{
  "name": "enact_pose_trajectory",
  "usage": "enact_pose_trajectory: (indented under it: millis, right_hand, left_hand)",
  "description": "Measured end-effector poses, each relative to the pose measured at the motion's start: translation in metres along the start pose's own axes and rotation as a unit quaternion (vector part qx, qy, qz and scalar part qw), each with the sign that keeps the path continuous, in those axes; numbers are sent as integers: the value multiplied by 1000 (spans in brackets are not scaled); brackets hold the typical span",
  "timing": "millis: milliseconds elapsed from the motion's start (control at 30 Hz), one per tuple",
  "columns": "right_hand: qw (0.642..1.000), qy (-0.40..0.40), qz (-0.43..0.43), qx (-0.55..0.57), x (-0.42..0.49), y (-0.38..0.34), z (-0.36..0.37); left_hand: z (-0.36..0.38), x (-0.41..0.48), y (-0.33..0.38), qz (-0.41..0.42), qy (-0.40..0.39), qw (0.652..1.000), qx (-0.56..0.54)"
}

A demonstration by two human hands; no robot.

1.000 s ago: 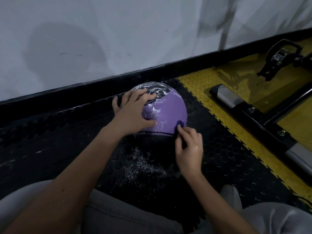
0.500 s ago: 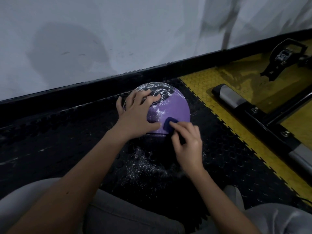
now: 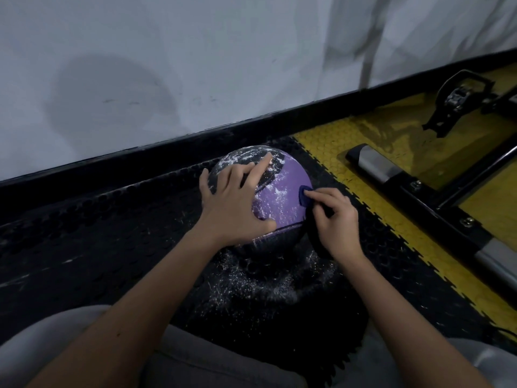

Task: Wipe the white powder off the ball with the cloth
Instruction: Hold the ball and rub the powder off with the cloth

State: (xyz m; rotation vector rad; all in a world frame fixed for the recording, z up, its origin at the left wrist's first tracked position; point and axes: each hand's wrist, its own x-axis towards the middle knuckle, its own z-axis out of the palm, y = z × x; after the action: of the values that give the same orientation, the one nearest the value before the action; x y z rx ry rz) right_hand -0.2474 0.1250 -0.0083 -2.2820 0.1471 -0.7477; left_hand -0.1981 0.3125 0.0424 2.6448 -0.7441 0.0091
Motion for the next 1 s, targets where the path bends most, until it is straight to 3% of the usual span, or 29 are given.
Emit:
enact_pose_trajectory:
  millis: [167,400,567,767,900,1000]
  right_hand:
    - [997,-80,23,-1,18,-6,-15]
    - [991,-38,-105,-77,-19,-23,0]
    - [998,13,-22,-59,1,-8,2]
    - [982,-35,-163,-88,-8,-25,3]
    - [993,-40,-71,-88,17,-7,-7]
    - [993,-24,-74,-88,14,-13,-5]
  left_hand:
    - [2,0,-3,12,3,1000,28]
    - [4,0,-5,15,18,999,22]
    - [4,2,-7,6,7,1000,18]
    - [4,4,-9,-10,13,999,33]
    - [8,4,-11,-8,18,1000,4]
    - [7,3,-8,1,7,1000,-2]
